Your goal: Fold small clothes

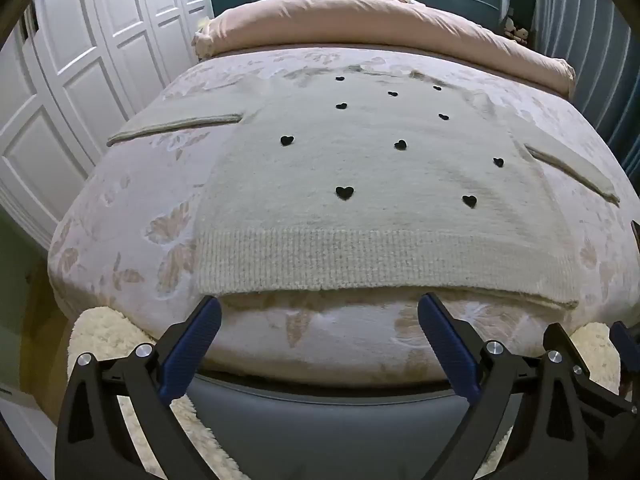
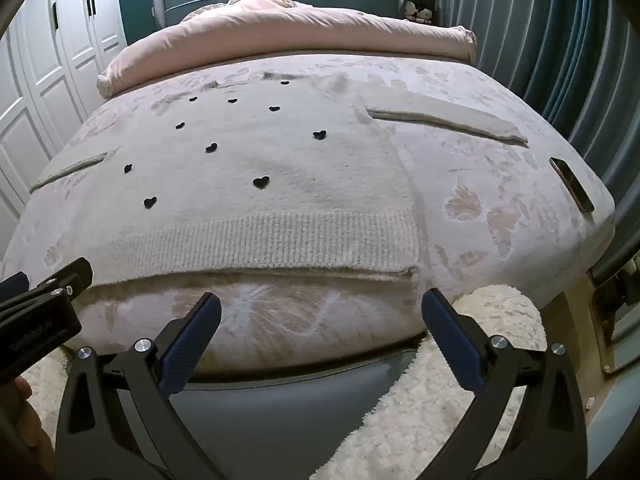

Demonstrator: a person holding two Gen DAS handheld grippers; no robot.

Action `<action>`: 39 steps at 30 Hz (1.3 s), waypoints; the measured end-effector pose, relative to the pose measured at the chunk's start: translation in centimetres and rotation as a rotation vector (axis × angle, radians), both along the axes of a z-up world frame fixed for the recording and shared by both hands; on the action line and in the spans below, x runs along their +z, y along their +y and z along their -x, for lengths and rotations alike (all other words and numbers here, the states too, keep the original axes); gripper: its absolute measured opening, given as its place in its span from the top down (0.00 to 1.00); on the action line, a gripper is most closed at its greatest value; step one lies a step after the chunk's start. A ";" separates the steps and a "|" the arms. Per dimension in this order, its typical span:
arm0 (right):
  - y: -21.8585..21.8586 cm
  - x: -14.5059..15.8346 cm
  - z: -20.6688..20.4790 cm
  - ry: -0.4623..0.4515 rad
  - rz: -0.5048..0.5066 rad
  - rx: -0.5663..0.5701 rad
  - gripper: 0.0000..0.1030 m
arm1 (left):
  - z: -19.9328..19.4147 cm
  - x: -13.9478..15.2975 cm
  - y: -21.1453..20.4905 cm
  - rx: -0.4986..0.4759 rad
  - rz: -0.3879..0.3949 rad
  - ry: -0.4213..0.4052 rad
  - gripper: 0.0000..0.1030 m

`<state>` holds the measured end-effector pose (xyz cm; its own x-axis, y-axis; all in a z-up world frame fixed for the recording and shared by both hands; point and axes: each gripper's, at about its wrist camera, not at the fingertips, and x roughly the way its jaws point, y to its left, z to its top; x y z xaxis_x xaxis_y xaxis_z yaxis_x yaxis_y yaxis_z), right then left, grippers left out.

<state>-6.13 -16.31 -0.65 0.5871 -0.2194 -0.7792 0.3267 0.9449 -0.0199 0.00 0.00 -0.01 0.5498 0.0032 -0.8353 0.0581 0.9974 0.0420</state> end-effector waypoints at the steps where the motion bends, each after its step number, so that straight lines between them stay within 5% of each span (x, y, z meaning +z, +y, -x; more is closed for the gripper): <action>1: 0.0 0.0 0.0 -0.004 0.000 0.000 0.05 | 0.0 0.0 0.0 -0.001 -0.009 0.003 0.07; 39: 0.0 -0.1 0.0 0.016 0.010 0.004 0.05 | 0.6 -0.7 -0.5 -0.027 -0.034 -0.001 0.08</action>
